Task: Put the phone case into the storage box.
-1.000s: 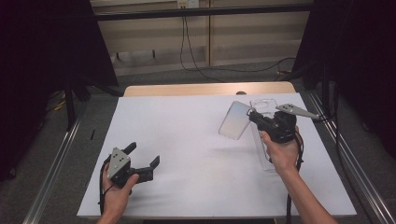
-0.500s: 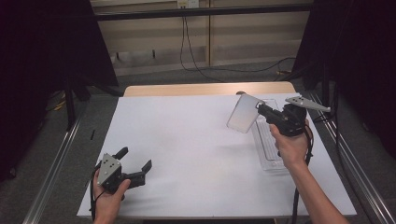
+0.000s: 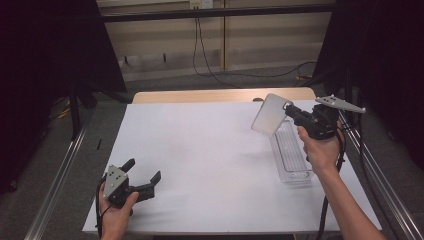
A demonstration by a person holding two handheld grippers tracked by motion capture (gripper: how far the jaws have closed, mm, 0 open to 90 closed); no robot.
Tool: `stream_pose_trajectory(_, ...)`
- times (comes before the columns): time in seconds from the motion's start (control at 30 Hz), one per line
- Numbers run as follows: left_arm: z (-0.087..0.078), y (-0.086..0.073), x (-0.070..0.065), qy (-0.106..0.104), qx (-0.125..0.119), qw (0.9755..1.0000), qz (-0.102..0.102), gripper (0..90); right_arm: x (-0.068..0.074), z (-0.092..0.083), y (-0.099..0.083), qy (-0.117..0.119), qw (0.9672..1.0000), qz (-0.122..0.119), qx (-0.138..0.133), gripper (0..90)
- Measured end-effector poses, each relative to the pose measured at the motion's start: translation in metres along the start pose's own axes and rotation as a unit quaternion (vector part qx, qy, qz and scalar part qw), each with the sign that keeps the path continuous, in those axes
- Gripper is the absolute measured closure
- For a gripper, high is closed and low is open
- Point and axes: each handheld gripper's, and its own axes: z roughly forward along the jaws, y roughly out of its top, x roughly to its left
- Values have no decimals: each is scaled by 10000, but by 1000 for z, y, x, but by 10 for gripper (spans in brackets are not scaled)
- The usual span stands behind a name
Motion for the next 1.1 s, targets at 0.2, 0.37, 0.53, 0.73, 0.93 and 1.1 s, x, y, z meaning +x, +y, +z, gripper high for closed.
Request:
stream_pose_trajectory(0.2, -4, 1, 2, 84, -23, 10000, 36, 25, -8, 0, 7, -105, 9999, -14, -37, 848)
stream_pose_trajectory(0.37, -2, 2, -1, 12, 62, 9997, 236, 25, -15, 0, 15, -210, 9997, -87, -38, 848)
stream_pose_trajectory(0.53, -5, 1, -1, -82, 3, 9996, 261, 28, -24, 0, 23, -378, 9992, -132, -40, 848)
stream_pose_trajectory(0.73, -3, 0, -4, -101, 14, 9996, 274, 28, -33, 2, 23, -452, 9989, -72, -59, 848)
stream_pose_trajectory(0.93, -1, 1, -5, -110, -13, 9995, 304, 27, -40, 6, 22, -560, 9984, -122, -30, 848)
stream_pose_trajectory(1.1, 1, 1, -6, -120, 20, 9995, 281, 27, -43, 12, 20, -603, 9980, -194, 2, 848)
